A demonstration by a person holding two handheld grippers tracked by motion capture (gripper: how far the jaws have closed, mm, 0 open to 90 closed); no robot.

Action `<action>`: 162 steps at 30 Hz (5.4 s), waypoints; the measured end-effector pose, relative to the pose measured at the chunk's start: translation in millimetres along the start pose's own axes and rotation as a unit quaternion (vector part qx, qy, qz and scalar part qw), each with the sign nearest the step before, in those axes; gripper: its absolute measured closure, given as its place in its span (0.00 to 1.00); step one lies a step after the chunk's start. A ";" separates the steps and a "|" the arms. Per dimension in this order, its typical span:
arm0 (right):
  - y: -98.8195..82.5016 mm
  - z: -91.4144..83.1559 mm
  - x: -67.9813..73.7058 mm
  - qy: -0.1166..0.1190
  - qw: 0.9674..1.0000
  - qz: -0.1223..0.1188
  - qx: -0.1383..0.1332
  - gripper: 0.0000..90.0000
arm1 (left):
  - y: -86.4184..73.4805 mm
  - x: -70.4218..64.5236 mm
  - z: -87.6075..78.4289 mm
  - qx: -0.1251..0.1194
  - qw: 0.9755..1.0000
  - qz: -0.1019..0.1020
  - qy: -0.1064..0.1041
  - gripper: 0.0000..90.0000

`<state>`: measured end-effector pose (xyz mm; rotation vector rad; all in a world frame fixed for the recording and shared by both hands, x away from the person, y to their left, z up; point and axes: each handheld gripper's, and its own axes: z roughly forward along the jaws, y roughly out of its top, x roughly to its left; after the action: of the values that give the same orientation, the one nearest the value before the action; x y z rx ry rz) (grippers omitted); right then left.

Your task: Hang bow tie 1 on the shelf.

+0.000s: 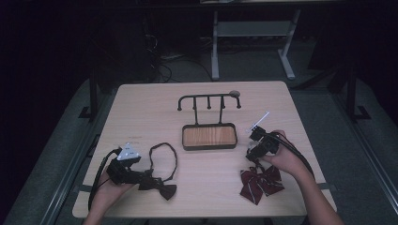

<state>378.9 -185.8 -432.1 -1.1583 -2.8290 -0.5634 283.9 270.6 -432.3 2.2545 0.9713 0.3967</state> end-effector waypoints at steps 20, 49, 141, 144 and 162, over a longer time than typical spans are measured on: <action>-8.0 -27.5 3.2 0.010 0.999 -0.006 -0.035 0.99 | 0.3 -1.3 1.4 0.004 1.000 0.003 -0.001 0.31; -6.0 -110.2 25.0 0.037 0.989 -0.057 -0.132 1.00 | 0.1 -1.9 3.3 0.006 1.000 0.000 -0.003 0.31; 109.5 -151.7 -0.4 -0.025 0.987 -0.038 -0.151 1.00 | -0.9 -1.7 6.7 0.019 1.000 0.003 -0.016 0.31; 108.6 -149.6 -6.3 -0.030 0.989 -0.029 -0.144 1.00 | -1.1 -1.9 6.0 0.017 1.000 0.001 -0.016 0.31; 90.0 -125.3 -26.5 -0.024 0.994 -0.006 -0.111 0.90 | -0.9 -1.7 6.1 0.021 1.000 0.006 -0.016 0.31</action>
<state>446.4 -187.3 -290.9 -1.2021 -2.8743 -0.8821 285.3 267.0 -437.6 2.2987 0.9592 0.3463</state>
